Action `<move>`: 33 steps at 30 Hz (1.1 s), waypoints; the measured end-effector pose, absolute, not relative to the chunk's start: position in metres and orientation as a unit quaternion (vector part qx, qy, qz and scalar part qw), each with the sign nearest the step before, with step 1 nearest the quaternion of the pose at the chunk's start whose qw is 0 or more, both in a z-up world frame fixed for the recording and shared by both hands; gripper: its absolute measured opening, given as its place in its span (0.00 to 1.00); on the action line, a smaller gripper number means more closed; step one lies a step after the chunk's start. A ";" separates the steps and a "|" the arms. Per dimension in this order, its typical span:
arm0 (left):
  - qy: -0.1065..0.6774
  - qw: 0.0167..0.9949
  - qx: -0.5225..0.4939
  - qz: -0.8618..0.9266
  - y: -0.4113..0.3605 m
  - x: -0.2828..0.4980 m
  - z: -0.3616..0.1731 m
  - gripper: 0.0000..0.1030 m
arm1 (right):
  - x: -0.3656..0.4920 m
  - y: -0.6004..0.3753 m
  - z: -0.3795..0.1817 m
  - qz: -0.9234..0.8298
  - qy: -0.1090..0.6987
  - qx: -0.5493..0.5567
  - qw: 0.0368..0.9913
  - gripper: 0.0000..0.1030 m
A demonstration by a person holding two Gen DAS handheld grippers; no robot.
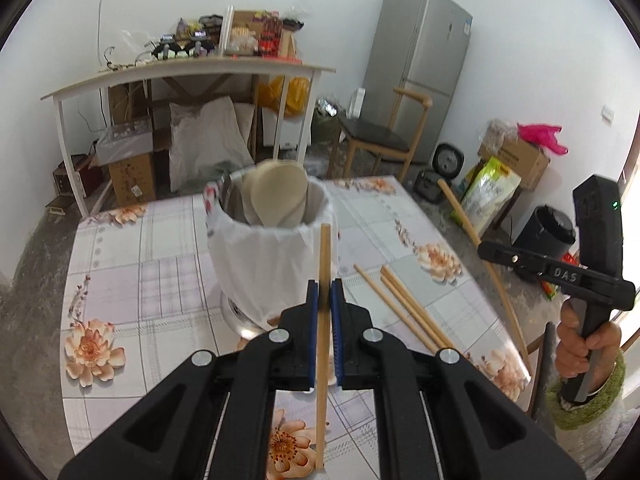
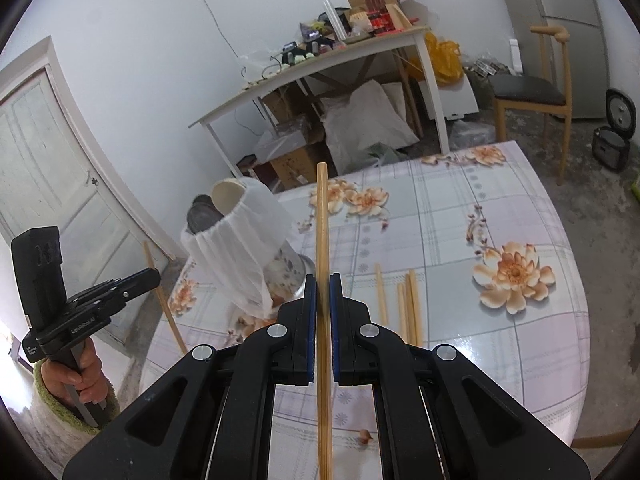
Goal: Organize utensils
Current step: 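Carry both wooden sticks up toward the steel holder, then lower the left tool's stick into the holder while the right tool holds its stick above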
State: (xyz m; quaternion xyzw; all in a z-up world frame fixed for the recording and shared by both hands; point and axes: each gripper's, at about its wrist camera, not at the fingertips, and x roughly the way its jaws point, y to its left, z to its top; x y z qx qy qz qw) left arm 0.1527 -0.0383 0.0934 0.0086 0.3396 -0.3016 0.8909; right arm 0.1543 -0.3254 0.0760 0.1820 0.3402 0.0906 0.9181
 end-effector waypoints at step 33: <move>0.133 0.953 -0.033 -0.271 -0.009 0.194 0.235 0.05 | 0.170 -0.310 0.101 0.124 0.317 0.179 0.923 0.04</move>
